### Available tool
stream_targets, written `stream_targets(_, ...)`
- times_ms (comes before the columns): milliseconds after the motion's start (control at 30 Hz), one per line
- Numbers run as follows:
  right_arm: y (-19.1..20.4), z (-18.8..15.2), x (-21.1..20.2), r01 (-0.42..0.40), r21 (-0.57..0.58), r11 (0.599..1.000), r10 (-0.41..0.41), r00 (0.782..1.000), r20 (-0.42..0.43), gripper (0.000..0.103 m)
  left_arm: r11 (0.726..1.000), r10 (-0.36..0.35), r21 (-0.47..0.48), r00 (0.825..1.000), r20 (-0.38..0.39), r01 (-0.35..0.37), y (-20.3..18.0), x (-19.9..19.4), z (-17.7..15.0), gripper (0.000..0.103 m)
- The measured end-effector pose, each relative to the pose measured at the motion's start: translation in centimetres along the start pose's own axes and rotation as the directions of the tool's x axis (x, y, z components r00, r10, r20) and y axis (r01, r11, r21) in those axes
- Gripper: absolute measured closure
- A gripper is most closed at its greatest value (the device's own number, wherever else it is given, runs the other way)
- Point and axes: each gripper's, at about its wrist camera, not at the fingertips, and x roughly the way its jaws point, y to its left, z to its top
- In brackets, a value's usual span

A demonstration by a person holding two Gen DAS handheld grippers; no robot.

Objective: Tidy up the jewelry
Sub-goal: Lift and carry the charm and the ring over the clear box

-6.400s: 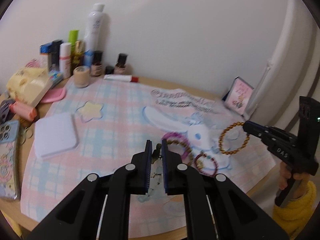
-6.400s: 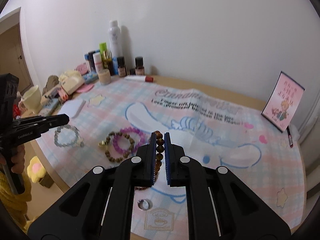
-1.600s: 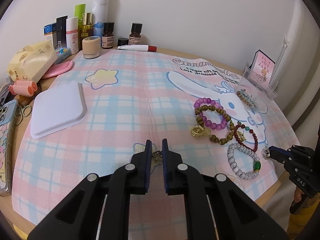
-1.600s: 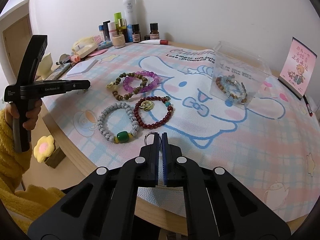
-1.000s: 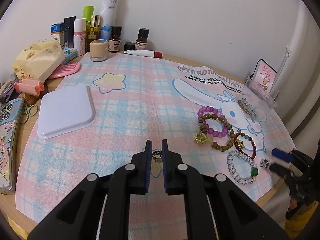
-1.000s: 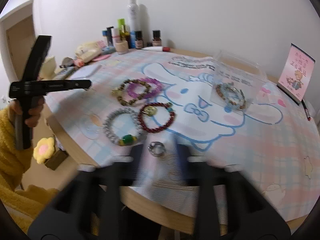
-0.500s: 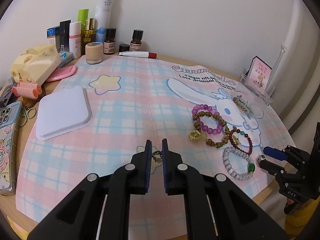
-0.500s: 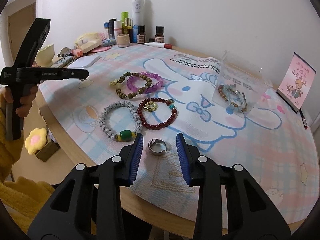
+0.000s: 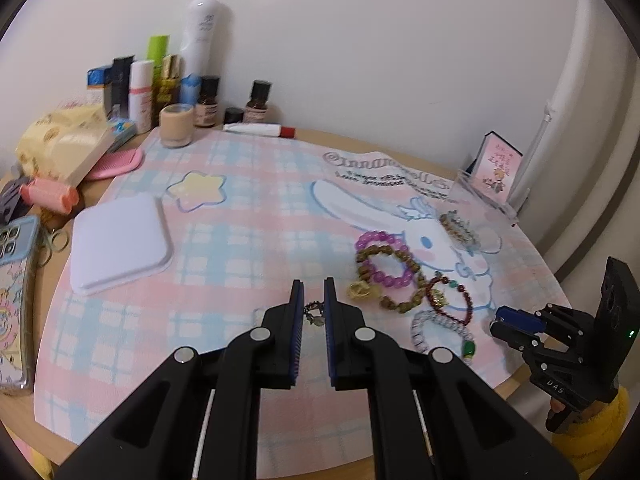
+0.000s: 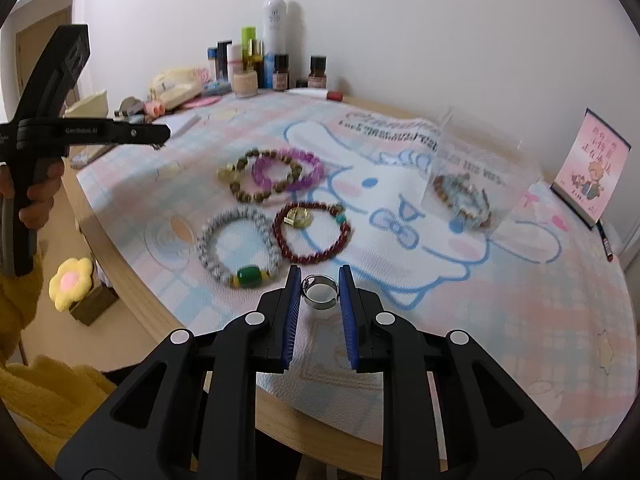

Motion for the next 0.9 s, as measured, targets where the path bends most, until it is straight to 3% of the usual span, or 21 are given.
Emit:
stream_targets(267,-3.0,3.1,-3.1,0.058,0.044,0.997,-0.061,0.994,0.094,0.085,0.991,-0.110,0.081,0.994,-0.003,0.110,-4.0,2.4,3.4,0.093)
stream_targets(533,-6.9,5.6,-4.8,0.132,0.093,0.987,-0.143,0.982,0.123,0.085,0.951,-0.251,0.180,0.967,-0.034,0.253,-10.3,5.3,7.3,0.093)
stream_targets(900,-11.2,8.4,-4.0,0.203,0.117,0.972,-0.216,0.969,0.116,0.085,0.921,-0.284,0.258,0.956,-0.074,0.293,-17.2,9.9,11.5,0.093)
